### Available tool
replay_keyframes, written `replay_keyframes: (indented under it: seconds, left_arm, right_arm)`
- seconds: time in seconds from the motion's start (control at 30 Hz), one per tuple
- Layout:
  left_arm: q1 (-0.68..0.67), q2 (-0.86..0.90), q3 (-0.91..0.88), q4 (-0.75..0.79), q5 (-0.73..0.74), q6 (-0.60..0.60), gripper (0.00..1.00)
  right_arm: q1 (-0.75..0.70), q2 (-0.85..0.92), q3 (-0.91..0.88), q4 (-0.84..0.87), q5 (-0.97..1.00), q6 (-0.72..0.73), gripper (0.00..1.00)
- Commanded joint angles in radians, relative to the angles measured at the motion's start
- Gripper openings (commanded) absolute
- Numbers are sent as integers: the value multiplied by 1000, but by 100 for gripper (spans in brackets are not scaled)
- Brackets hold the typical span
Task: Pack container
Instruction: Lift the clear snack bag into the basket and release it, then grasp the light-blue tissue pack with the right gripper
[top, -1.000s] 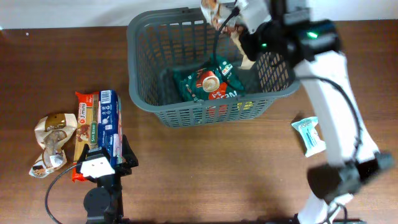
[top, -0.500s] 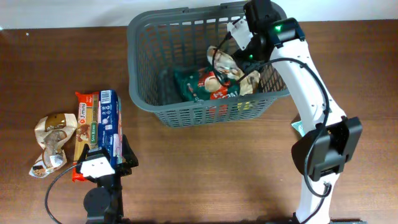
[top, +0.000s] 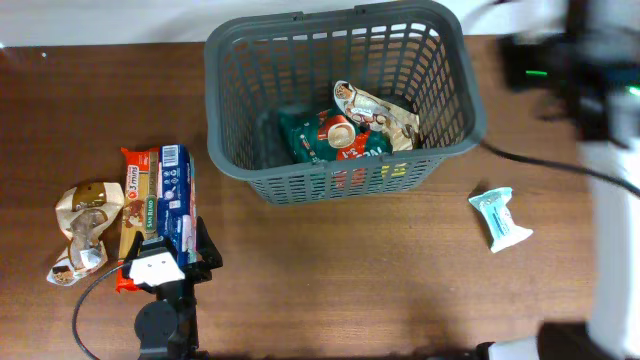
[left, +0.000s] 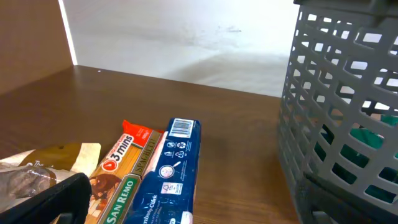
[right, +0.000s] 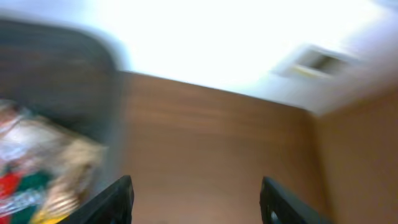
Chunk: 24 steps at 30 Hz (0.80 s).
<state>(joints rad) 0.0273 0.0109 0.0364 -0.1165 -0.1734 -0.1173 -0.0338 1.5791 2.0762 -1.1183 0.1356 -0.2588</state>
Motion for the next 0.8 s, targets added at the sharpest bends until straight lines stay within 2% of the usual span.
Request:
replay_keyframes:
  seconds: [0.0,0.13,0.23,0.33,0.5,0.77]
  left_arm:
    - [-1,-6,-4,0,-8,-2,99]
    - [-1,-6,-4,0,-7,-2,99]
    - [-1,-6,-4,0,-7,-2,99]
    - [-1,-6,-4,0,-8,-2,99]
    - [-1,-6,-4,0,-7,-2,99]
    - [-1,-6,-4,0,-8,-2,99]
  right_arm:
    - [-175,-86,-206,63,-63,67,62]
    - [-324,-150,-531,220,-166,119,64]
    - [-360,-145,-719,323,-195,118,68]
    - [-367,-109,-875,373,-196,40,68]
    - [-364,-9,-975,351,-283,-165,69]
    - [-364,117,-975,257,-313,-309,74]
